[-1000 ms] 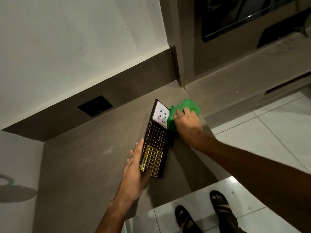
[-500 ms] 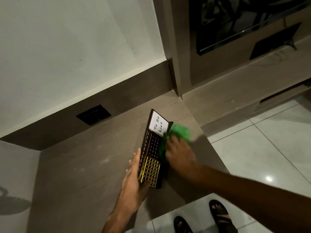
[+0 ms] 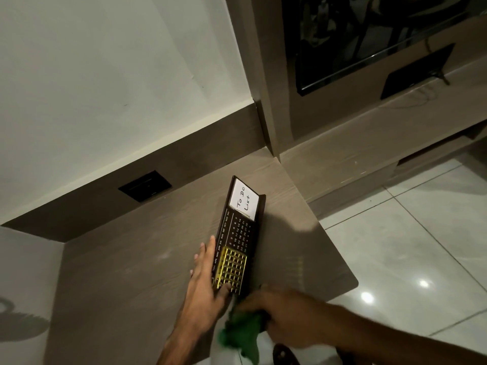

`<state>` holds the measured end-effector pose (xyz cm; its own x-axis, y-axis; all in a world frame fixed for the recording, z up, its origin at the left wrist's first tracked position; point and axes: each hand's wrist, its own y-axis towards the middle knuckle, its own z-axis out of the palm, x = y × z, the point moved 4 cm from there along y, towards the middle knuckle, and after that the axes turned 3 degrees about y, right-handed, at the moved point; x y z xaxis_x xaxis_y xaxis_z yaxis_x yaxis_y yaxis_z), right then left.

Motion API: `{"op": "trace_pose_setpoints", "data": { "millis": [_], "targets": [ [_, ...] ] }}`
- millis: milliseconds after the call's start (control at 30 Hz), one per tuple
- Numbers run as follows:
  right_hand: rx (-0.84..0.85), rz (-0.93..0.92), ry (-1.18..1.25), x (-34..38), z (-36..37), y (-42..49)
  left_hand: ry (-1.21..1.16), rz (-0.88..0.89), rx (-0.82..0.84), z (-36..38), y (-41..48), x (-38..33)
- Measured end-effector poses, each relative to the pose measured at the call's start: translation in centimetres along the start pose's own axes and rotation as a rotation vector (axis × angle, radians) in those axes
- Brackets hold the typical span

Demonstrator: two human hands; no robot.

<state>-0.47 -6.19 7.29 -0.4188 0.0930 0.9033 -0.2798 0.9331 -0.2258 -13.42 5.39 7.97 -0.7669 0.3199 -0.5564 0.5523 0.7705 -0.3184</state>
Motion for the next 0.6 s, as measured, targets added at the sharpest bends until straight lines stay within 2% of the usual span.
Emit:
{"op": "trace_pose_setpoints", "data": {
  "millis": [100,267,367,433,533,600],
  "targets": [
    [-0.133,0.023,0.329,-0.6,-4.8,-0.8,0.031,-0.001,-0.024,-0.4,0.3,0.1],
    [-0.574,0.050,0.471,-5.2,-14.7,-2.8,0.216,0.201,-0.291,0.3,2.3,-5.0],
    [-0.874,0.103,0.342,-9.1,-18.7,-2.5,0.295,0.368,-0.268,4.4,4.7,-8.3],
    [-0.993,0.167,0.199,-11.8,-20.3,-1.7,0.390,0.425,-0.180,7.9,6.6,-9.3],
    [-1.029,0.235,0.047,-15.7,-21.5,0.3,0.518,0.434,-0.028,12.5,9.1,-8.7],
    [-1.022,0.169,-0.143,-17.5,-21.9,2.1,0.559,0.421,0.021,14.3,10.5,-7.7]
  ]
}}
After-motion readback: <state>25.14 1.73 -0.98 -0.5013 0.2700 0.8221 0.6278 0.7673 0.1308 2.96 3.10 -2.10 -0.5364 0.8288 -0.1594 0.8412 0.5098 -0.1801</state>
